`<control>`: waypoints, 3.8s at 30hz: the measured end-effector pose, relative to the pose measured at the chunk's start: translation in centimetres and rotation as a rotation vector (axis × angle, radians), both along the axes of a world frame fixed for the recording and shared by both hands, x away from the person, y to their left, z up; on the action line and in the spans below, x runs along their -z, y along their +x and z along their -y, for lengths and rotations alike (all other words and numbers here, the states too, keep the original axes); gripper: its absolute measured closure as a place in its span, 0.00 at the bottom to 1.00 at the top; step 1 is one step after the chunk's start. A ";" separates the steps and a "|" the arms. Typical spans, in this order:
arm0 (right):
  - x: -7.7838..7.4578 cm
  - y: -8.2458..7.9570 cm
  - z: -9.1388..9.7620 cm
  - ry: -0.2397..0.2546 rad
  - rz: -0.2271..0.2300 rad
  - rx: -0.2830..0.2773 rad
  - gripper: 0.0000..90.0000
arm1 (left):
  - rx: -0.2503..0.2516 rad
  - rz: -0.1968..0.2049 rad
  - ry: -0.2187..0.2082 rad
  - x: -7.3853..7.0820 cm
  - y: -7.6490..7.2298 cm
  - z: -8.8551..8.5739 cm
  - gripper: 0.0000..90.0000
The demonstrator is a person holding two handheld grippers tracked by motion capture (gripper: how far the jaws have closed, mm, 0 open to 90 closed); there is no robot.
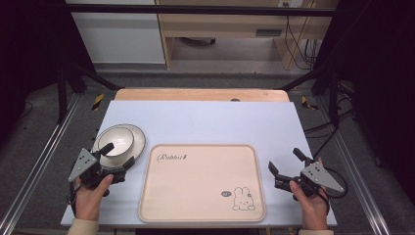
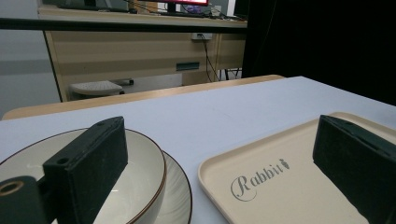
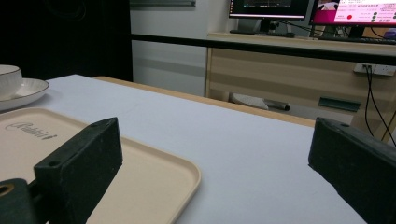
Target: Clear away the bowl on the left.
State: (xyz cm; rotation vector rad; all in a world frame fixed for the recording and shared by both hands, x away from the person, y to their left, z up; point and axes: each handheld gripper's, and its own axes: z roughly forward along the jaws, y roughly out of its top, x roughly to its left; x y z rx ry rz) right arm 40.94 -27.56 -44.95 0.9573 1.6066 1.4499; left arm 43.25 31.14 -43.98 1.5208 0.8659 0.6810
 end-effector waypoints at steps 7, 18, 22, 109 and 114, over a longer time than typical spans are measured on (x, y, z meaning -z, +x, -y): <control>0.0 0.0 -0.2 -0.012 -0.005 -0.001 0.03 | -0.015 -0.011 0.000 0.0 0.1 -0.2 0.04; 0.1 0.0 -0.3 -0.009 -0.010 0.001 0.03 | -0.057 -0.030 0.085 0.0 0.0 0.1 0.06; 0.1 0.0 -0.3 -0.010 -0.013 0.001 0.03 | -0.055 -0.036 0.086 0.0 -0.1 0.3 0.06; 0.0 0.4 -0.7 -0.022 -0.018 -0.019 0.03 | -0.376 -0.702 0.141 -1.3 9.8 -5.7 0.92; 0.0 0.2 -0.6 -0.022 -0.017 -0.018 0.03 | -0.355 -0.675 0.094 -2.0 9.5 -5.3 0.92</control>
